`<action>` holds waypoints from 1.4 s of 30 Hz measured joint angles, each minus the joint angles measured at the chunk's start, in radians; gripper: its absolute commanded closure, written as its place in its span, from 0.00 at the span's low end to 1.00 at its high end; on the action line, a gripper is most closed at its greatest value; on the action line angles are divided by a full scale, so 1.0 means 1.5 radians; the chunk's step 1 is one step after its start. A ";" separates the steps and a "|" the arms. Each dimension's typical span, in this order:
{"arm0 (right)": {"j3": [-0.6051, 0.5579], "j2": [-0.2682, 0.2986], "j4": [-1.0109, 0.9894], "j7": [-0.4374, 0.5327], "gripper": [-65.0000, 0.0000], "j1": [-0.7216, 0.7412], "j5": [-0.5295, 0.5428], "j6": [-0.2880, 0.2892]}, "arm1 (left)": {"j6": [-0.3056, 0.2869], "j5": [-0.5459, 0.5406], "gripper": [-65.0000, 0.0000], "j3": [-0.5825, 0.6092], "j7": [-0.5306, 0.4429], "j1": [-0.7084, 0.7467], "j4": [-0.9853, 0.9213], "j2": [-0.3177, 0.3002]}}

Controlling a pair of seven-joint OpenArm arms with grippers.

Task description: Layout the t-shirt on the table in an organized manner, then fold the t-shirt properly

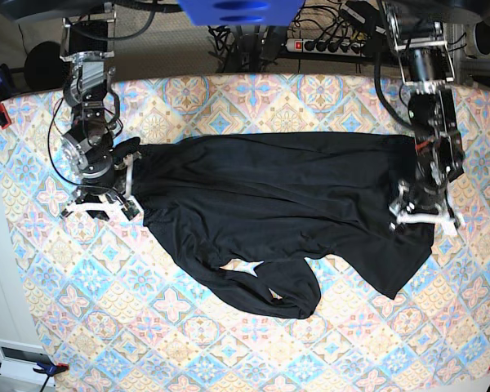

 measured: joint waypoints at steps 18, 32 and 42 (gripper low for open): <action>0.000 -0.002 0.000 -0.006 0.75 0.019 0.005 0.009 | 0.002 -0.004 0.50 0.003 -0.057 -0.205 -0.332 -0.020; -0.002 -0.002 0.006 -0.002 0.75 0.026 0.005 0.006 | -0.004 -0.007 0.50 0.005 -0.100 -0.230 -0.412 -0.018; -0.003 -0.002 0.006 -0.002 0.75 0.026 0.005 0.006 | -0.006 0.094 0.50 0.005 -0.103 -0.234 -0.412 0.003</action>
